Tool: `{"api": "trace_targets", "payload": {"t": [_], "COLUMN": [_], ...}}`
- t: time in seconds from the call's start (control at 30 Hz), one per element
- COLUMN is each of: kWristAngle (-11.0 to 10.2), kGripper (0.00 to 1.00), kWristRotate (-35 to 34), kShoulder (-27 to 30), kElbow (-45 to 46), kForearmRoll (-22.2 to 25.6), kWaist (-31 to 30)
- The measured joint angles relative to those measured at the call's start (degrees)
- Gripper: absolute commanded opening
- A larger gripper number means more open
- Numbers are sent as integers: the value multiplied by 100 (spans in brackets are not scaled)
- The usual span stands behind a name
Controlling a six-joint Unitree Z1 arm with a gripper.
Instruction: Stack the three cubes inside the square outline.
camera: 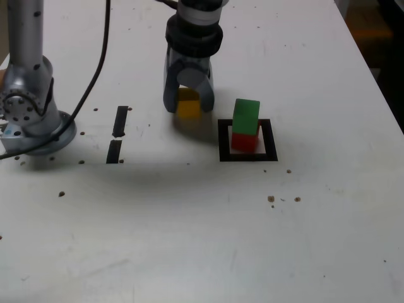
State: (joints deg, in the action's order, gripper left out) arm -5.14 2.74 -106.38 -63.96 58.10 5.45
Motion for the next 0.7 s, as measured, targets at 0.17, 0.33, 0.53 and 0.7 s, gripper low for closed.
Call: {"api": "trace_targets", "payload": {"t": [0.17,0.33,0.53,0.7], "kWristAngle": [-20,-312,-421,-381], "kGripper": [86,92,94,94], "kWristRotate": [-170,-387,-508,-554], "kShoulder": [105,816,1521,1020], "kElbow": [130,-156,-1017,-2146], "kForearmRoll": [39,679,1844,2262], "kWaist": [-11,-135,-652,-1398]}}
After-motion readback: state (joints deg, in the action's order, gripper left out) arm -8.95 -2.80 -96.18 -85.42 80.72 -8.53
